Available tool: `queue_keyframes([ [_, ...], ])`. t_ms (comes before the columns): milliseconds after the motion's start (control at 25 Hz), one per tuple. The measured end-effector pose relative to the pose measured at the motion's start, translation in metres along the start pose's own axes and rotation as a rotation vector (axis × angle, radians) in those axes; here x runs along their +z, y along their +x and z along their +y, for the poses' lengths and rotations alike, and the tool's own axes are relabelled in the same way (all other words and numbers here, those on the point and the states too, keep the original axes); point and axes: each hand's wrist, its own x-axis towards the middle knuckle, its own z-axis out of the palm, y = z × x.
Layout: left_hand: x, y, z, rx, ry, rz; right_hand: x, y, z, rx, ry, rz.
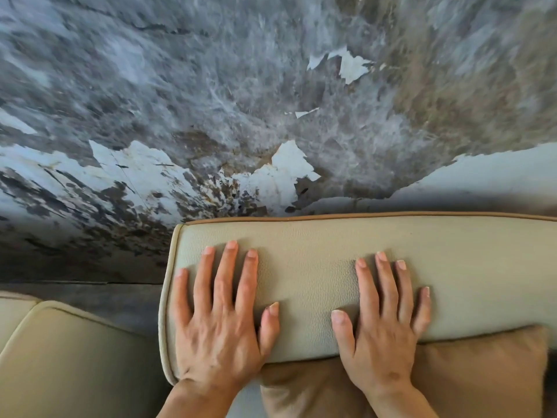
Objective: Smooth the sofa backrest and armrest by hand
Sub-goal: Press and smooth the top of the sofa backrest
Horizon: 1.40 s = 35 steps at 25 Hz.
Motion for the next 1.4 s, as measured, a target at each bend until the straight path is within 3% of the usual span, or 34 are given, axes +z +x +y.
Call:
queue_keyframes([
  [1040,0.055,0.075,0.003,0.080,-0.064,0.011,0.050,0.065,0.007,0.071,-0.034,0.107],
  [1240,0.040,0.080,0.003,0.076,-0.042,-0.117,0.038,0.064,0.004,0.084,-0.068,0.011],
  [1400,0.013,0.083,0.003,0.087,-0.040,-0.242,0.007,0.065,-0.002,0.105,-0.032,-0.177],
])
